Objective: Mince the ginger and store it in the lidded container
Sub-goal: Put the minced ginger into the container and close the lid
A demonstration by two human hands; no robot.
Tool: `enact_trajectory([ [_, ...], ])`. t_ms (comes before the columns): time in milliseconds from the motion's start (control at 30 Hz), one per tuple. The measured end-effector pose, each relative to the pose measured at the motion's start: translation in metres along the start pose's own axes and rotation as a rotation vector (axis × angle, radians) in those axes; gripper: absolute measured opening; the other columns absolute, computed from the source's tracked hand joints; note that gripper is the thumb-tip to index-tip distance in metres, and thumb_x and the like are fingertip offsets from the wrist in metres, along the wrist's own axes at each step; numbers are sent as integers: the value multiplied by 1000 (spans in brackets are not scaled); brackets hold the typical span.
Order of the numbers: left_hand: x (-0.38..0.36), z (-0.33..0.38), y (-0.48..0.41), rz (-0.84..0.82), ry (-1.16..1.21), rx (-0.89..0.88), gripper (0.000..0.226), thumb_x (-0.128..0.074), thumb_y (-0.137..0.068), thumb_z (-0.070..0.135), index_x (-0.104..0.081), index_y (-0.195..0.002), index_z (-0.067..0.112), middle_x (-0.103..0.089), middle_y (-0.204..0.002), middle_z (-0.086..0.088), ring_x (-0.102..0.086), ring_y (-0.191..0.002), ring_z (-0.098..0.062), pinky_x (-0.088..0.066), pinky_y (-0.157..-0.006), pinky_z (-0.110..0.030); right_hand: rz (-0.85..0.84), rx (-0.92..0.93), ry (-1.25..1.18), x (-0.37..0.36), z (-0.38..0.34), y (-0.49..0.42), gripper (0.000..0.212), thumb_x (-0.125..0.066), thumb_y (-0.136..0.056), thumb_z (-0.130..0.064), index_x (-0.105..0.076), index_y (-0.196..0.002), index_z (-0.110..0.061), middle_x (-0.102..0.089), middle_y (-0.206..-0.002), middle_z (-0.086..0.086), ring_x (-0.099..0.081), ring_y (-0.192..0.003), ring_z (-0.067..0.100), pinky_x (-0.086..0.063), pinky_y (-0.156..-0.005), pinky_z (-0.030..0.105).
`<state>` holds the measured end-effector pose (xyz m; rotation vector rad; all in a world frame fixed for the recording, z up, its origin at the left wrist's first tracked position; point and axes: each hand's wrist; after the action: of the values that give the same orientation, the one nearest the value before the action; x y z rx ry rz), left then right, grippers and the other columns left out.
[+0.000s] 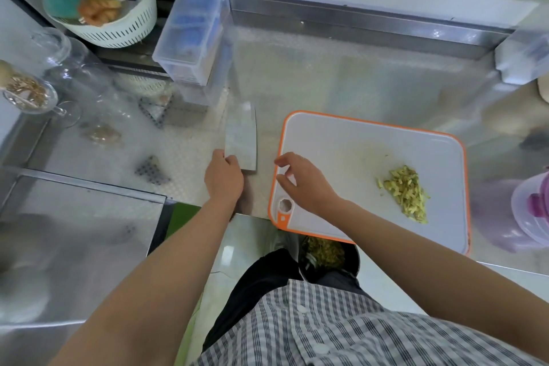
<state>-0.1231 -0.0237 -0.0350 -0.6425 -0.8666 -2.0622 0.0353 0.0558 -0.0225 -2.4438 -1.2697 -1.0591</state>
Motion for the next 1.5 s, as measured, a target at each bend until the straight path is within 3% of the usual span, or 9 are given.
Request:
enact_trajectory([
  [167, 14, -18, -9, 24, -172, -49, 35, -41, -99, 17, -40, -132, 5, -41, -126, -21, -48, -90, -32, -38, -77, -35, 4, -118, 71, 5, 14, 1, 27, -50, -90, -10, -56, -116, -13, -60, -116, 1, -58, -96, 15, -42, -89, 26],
  [433, 1, -14, 1, 52, -668, -131, 64, -55, -89, 28, -27, -141, 5, -32, -136, -21, -31, -122, -37, -32, -98, -43, 34, -167, 50, 8, 24, 13, 26, -48, -90, -7, -59, -112, -14, -60, -113, 1, -57, -95, 15, -42, -87, 25],
  [533, -7, -1, 8, 144, -558, -358, 50, -57, -85, 19, -43, -132, 8, -39, -130, -18, -40, -115, -35, -38, -93, -43, 121, -187, 17, 18, 34, 22, 26, -48, -89, -5, -60, -109, -15, -61, -111, 1, -58, -91, 14, -46, -85, 28],
  [700, -44, 18, 43, -270, -353, -802, 45, -66, -79, 16, -56, -122, 11, -48, -109, -13, -53, -93, -29, -48, -74, -38, 311, -306, 94, 38, 62, 55, 34, -50, -86, -1, -57, -118, -11, -57, -119, 7, -56, -103, 22, -47, -87, 37],
  [800, -72, 18, 68, -420, -429, -894, 44, -72, -70, 17, -60, -112, 8, -48, -103, -14, -51, -92, -31, -48, -75, -39, 231, -394, 220, 41, 77, 75, 48, -52, -83, -1, -49, -131, -7, -45, -139, 11, -40, -125, 31, -35, -103, 38],
  [933, -86, 11, 82, -353, -420, -936, 34, -67, -63, -2, -62, -96, 7, -51, -91, -12, -55, -81, -32, -50, -63, -40, 110, -332, 199, 30, 81, 92, 53, -54, -83, -3, -46, -135, -7, -34, -148, 10, -29, -136, 30, -25, -112, 38],
  [1100, -87, 19, 88, -193, -565, -968, 36, -75, -61, 12, -61, -94, 7, -54, -91, -13, -55, -81, -34, -48, -64, -40, 211, -308, 60, 47, 88, 105, 43, -52, -88, -6, -50, -131, -11, -50, -135, 7, -44, -126, 22, -37, -106, 38],
  [1267, -112, 54, 115, -165, -445, -1054, 8, -66, -72, 12, -62, -79, 9, -57, -80, -10, -54, -77, -31, -48, -65, -40, 462, -522, -184, 94, 106, 141, 7, -56, -91, -18, -64, -90, -17, -68, -75, -1, -64, -67, 15, -52, -70, 32],
  [1500, -195, 117, 189, -500, -224, -854, 32, -49, -94, 25, -53, -66, 10, -52, -65, -4, -52, -74, -27, -37, -61, -37, 839, -972, -1213, 163, 172, 222, 37, -46, -95, -46, -48, -98, -10, -59, -82, 11, -61, -63, 20, -48, -45, 23],
])
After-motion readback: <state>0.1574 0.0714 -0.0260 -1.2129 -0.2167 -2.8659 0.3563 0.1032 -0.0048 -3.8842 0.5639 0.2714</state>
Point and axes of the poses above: each hand's wrist, its own y-axis away from the middle knuckle, its own x-axis out of the back of the hand, z = x × y
